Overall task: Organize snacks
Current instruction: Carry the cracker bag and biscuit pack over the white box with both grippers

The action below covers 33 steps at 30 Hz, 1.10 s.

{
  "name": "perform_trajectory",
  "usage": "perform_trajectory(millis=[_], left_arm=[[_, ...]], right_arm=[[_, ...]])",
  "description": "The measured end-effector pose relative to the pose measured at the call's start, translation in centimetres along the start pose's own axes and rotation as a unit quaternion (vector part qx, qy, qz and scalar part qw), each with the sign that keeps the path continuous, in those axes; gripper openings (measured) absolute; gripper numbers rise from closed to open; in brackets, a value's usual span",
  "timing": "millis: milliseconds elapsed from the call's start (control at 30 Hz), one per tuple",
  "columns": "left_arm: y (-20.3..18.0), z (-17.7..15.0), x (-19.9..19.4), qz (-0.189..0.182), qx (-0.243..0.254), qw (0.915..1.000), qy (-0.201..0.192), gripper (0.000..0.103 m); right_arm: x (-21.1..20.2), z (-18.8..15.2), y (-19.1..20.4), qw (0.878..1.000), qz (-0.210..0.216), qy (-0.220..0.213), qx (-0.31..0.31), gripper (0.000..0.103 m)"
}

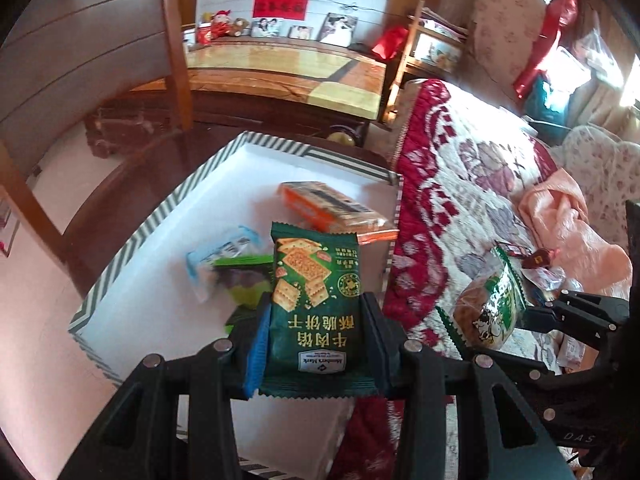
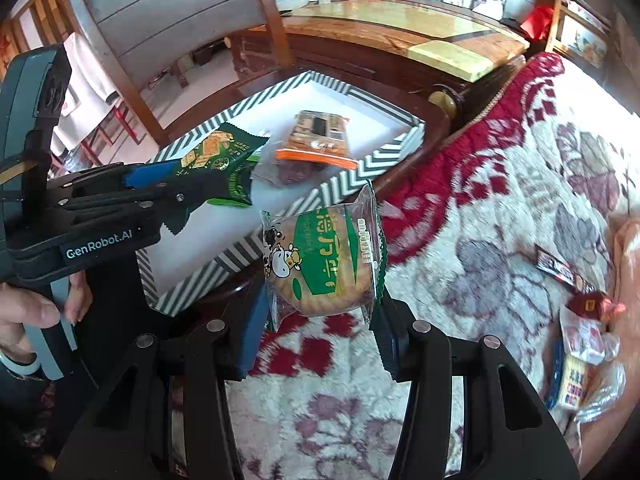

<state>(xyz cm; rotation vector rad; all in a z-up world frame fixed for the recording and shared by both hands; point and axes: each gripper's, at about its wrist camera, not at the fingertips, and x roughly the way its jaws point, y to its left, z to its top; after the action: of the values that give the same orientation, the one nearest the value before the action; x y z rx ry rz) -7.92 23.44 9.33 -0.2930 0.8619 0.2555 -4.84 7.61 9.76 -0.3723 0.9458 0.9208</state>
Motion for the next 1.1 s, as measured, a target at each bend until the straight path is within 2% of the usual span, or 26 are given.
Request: perform_trajectory(millis=[667, 1100], left_arm=[[3.8, 0.0, 0.7, 0.016, -0.053, 0.9985, 0.005, 0.045], [5.1, 0.2, 1.4, 0.044, -0.078, 0.9958, 0.02, 0.045]], right_arm=[[2.8, 3.9, 3.4, 0.999, 0.018, 0.013, -0.04, 0.048], [4.7, 5.7, 4.6, 0.998, 0.024, 0.029, -0.06, 0.047]])
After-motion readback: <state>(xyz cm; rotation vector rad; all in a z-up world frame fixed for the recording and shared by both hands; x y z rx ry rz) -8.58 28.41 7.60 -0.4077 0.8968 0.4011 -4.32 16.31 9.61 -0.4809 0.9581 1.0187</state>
